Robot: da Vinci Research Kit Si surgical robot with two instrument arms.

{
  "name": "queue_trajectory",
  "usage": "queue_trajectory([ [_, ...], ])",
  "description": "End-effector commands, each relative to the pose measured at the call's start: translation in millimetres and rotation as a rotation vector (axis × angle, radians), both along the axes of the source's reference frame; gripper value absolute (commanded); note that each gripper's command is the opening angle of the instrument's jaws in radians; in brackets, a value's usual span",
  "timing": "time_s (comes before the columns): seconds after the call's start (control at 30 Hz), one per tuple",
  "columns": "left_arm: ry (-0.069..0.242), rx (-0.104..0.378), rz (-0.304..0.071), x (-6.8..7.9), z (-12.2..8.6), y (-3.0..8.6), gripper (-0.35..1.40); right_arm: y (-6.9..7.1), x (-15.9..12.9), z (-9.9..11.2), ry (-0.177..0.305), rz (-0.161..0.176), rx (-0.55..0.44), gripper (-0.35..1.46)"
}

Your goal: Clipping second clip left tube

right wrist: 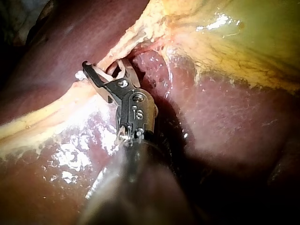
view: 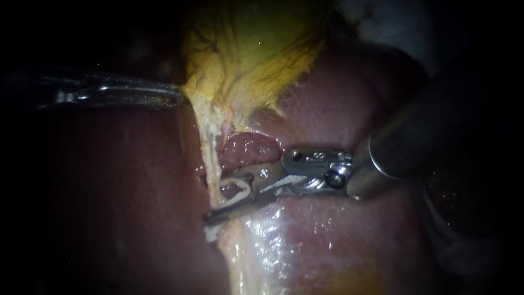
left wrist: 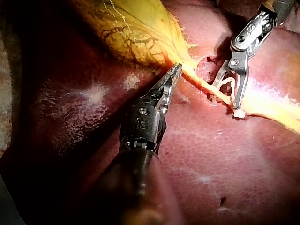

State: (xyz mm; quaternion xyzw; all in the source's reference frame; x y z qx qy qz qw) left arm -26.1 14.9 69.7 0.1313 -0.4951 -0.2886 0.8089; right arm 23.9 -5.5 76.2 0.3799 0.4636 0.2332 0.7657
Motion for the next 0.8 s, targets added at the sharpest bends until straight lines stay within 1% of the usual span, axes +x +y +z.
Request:
queue_trajectory([
  [0.03,0.000,0.000,0.000,0.0,0.0,0.0,-0.35,0.0,0.0,0.0,0.000,0.000,0.000,0.50],
  [0.17,0.000,0.000,0.000,0.0,0.0,0.0,-0.35,0.1,-0.5,-0.3,0.002,-0.003,0.002,0.50],
  [0.33,0.000,0.000,0.000,0.1,0.0,0.0,-0.35,0.4,-1.8,-0.8,0.007,-0.010,0.006,0.51],
  [0.43,0.000,0.000,0.000,0.1,0.0,0.0,-0.35,0.8,-2.7,-1.2,0.011,-0.016,0.011,0.51],
  [0.63,0.000,0.000,0.000,0.1,0.0,0.0,-0.35,1.6,-4.6,-2.3,0.012,-0.010,0.014,0.52],
  [0.8,0.000,0.000,0.000,0.1,0.0,0.0,-0.35,2.3,-6.1,-3.3,0.016,-0.014,0.021,0.52],
])
